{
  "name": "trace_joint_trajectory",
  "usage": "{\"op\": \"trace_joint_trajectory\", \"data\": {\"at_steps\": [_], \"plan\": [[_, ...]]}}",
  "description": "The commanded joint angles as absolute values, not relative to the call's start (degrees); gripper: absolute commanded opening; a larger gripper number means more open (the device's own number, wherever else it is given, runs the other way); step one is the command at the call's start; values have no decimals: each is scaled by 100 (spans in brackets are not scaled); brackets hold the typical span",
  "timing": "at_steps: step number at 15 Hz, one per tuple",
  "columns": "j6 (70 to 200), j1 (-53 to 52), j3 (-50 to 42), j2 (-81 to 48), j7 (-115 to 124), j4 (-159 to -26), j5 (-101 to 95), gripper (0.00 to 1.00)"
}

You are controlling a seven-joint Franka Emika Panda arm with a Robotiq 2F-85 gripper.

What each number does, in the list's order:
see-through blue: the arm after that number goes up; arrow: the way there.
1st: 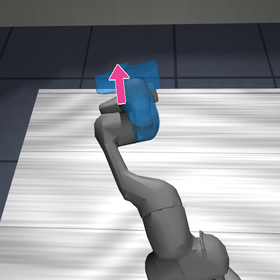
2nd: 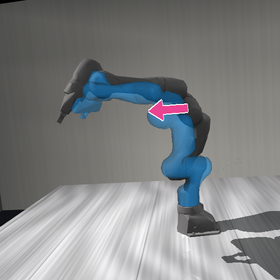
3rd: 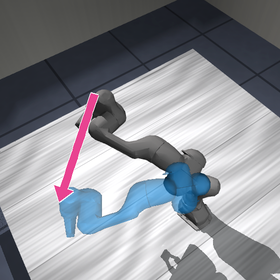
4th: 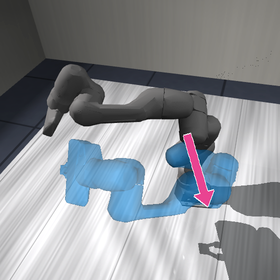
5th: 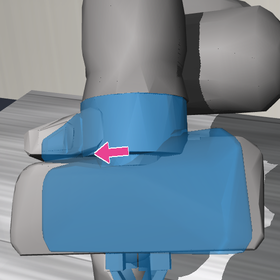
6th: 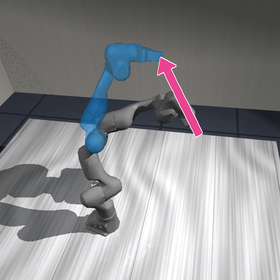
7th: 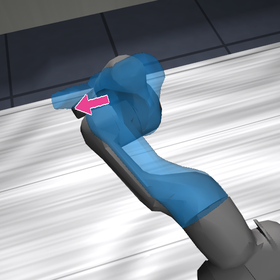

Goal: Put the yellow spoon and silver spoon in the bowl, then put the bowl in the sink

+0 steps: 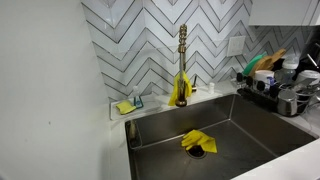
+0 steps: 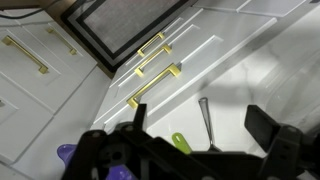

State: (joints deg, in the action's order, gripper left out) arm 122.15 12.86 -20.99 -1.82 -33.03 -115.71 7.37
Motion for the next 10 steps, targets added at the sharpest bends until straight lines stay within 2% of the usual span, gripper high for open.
{"op": "trace_joint_trajectory", "data": {"at_steps": [1,10], "plan": [[12203,1464,-1924,-182,-3300,-11551,730,100],[12762,1567,-1520,-1203,-3664,-10878,1265,100]]}}
